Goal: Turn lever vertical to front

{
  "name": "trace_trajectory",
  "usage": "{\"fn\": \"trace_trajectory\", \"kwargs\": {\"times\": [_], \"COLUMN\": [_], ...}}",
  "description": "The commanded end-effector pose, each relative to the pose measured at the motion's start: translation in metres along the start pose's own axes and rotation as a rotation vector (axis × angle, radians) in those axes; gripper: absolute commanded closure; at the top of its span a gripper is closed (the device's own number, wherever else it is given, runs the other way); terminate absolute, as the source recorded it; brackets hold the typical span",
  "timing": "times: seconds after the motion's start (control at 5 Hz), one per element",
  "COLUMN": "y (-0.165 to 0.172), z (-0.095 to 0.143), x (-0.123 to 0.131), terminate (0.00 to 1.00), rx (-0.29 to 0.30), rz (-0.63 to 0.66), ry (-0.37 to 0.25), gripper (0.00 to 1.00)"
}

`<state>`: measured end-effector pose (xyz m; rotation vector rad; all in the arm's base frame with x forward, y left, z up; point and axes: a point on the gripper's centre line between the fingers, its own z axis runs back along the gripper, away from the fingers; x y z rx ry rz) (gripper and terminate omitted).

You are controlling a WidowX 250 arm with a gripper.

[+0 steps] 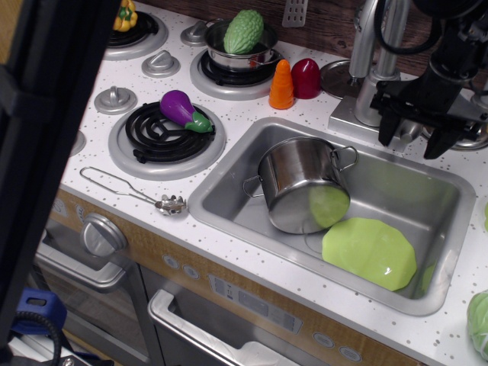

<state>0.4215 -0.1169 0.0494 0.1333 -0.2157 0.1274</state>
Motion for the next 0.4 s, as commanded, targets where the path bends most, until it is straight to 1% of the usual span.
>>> {"fn": "trace_trajectory", "kwargs": {"times": [0.0, 0.2], "y": [0.0029, 0.0009], "z": [0.0420, 0.0479], "x": [0.0188, 0.0175], "terminate": [0.00, 1.00], "rx": [0.016, 0.030], "rz": [-0.015, -0.036], "ry": [0.089, 0.117], "gripper": [0.00, 0.00]}}
